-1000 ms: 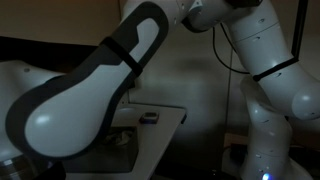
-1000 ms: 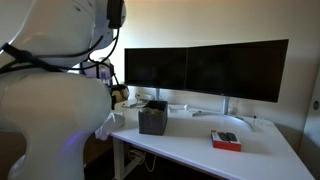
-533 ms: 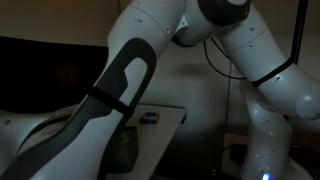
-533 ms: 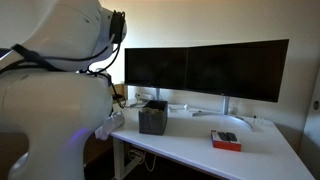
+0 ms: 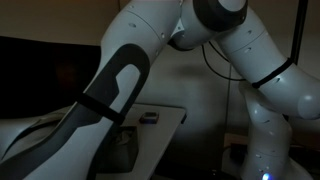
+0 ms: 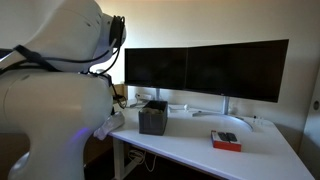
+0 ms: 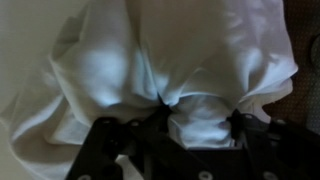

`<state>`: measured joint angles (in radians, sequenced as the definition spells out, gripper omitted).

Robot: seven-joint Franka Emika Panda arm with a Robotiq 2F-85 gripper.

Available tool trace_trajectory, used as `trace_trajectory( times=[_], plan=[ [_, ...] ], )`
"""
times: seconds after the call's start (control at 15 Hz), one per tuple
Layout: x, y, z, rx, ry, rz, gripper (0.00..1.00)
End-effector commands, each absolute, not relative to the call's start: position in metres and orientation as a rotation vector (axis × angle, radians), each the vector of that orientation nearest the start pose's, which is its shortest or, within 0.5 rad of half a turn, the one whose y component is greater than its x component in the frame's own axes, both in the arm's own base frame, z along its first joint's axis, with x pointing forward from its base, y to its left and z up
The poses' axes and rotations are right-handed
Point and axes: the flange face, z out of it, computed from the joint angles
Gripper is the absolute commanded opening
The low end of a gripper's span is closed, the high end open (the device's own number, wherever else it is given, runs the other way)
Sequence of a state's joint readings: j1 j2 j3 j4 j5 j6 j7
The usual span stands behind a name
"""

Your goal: Put the shirts inside the basket

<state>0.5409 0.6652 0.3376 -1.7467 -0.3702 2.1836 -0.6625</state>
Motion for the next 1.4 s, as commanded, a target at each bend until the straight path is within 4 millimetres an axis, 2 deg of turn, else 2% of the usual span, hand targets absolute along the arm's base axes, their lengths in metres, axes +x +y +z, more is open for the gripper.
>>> trace_trajectory(
  times=[0.0,0.13,0.4,0.53,0.8,1.13,1.33],
  plan=[
    [0.447,0.468,0.208,1.979,2.271,-0.272,0.21],
    [0.456,0.462,0.214,2.008,2.264,-0.277,0.12],
    [0.479,0.451,0.237,2.058,2.242,-0.239,0.14],
    [0.492,0.448,0.264,2.066,2.249,-0.164,0.14],
    [0.520,0.439,0.337,2.059,2.181,0.012,0.13],
    [0.551,0.401,0.435,2.092,2.017,0.211,0.12],
    [0.563,0.377,0.484,2.099,1.910,0.310,0.12]
  ],
)
